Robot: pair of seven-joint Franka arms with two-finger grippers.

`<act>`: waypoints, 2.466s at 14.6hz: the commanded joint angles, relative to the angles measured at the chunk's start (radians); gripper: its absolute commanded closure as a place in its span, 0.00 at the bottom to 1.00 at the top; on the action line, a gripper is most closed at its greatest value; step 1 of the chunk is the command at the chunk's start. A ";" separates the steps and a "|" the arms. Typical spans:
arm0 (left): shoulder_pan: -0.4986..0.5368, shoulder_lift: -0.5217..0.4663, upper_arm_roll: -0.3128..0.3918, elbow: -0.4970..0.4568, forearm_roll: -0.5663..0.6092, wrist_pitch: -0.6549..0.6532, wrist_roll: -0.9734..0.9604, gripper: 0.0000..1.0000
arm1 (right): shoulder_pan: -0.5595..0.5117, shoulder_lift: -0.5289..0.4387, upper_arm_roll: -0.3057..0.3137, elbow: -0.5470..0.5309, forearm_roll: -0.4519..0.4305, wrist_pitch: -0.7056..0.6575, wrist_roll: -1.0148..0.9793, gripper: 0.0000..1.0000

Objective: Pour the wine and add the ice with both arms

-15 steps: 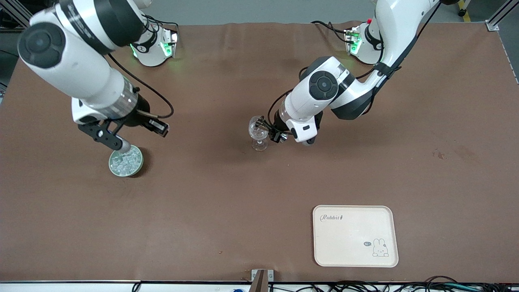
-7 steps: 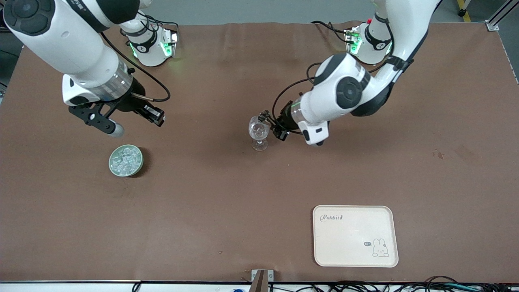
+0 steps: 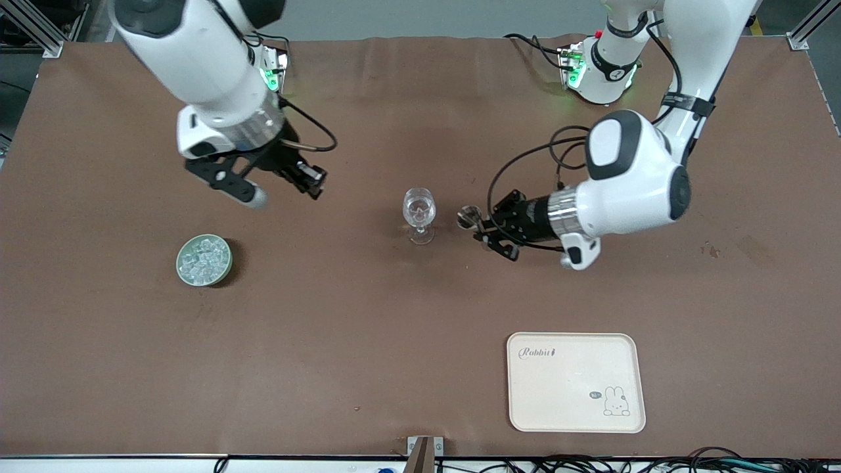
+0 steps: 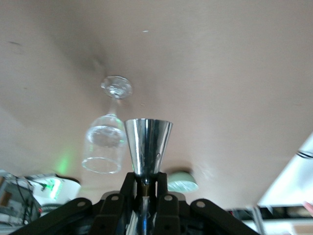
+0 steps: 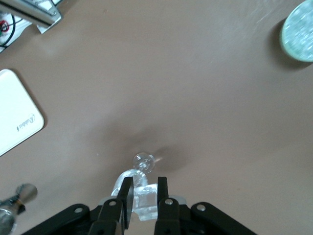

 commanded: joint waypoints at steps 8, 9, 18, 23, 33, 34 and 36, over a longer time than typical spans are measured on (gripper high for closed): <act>-0.011 0.174 0.326 0.138 -0.387 -0.199 0.285 1.00 | 0.195 0.197 -0.002 -0.006 -0.106 0.185 0.245 0.97; -0.009 0.228 0.356 0.187 -0.439 -0.221 0.273 1.00 | 0.206 0.203 -0.002 -0.009 -0.107 0.187 0.248 0.97; -0.008 0.535 0.487 0.495 -0.672 -0.220 0.213 1.00 | 0.263 0.261 -0.003 -0.045 -0.144 0.188 0.292 0.94; -0.006 0.615 0.478 0.554 -0.675 -0.092 0.215 1.00 | 0.269 0.278 -0.003 -0.044 -0.143 0.205 0.292 0.80; -0.006 0.689 0.415 0.564 -0.782 0.064 0.307 1.00 | 0.257 0.274 -0.002 -0.033 -0.141 0.195 0.288 0.00; -0.008 0.690 0.416 0.562 -0.790 0.066 0.322 1.00 | 0.244 0.254 -0.003 -0.030 -0.143 0.178 0.285 0.00; -0.008 0.695 0.416 0.559 -0.792 0.075 0.333 0.99 | 0.218 0.187 -0.005 -0.033 -0.190 0.124 0.280 0.00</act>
